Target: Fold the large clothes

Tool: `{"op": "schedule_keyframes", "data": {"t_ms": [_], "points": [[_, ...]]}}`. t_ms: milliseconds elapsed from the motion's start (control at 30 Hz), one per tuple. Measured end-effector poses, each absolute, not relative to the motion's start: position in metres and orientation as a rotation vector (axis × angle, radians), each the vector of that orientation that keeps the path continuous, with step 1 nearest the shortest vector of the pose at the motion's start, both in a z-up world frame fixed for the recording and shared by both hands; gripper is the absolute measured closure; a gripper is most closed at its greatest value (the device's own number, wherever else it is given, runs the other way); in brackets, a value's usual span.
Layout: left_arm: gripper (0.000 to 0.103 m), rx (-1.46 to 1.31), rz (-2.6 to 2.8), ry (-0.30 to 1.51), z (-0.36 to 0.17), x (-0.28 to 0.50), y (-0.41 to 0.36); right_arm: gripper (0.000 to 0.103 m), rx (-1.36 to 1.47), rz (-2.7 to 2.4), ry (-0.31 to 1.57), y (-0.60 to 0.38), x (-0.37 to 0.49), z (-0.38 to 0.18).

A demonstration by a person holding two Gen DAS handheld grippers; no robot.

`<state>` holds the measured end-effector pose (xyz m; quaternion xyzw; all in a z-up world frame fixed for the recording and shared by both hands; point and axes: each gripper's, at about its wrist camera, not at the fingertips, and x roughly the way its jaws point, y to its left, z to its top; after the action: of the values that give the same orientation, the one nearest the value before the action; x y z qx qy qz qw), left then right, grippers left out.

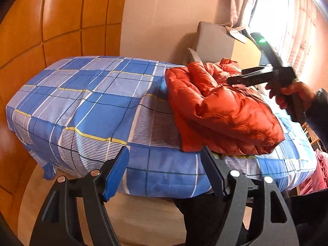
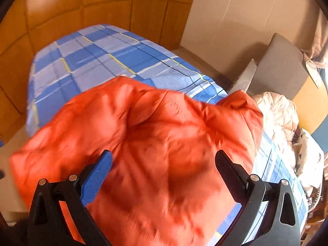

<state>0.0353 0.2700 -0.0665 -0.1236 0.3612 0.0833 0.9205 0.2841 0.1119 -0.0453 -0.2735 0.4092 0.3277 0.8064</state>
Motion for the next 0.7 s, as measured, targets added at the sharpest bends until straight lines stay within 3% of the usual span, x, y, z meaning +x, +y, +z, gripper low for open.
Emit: {"op": "schedule_keyframes", "data": {"t_ms": [133,467,700], "points": [[0.029,-0.249,0.158,0.740,-0.065,0.035,0.265,0.003,-0.560,0.730,0.865,0.082,0.257,-0.035],[0.002,-0.339,0.063,0.664,-0.037,0.061,0.264,0.003,-0.038,0.636,1.010,-0.033,0.254,-0.058],[0.002,-0.345,-0.026,0.676,-0.033,0.126,0.260,0.003,0.274,0.579,1.063,-0.080,0.251,-0.091]]}}
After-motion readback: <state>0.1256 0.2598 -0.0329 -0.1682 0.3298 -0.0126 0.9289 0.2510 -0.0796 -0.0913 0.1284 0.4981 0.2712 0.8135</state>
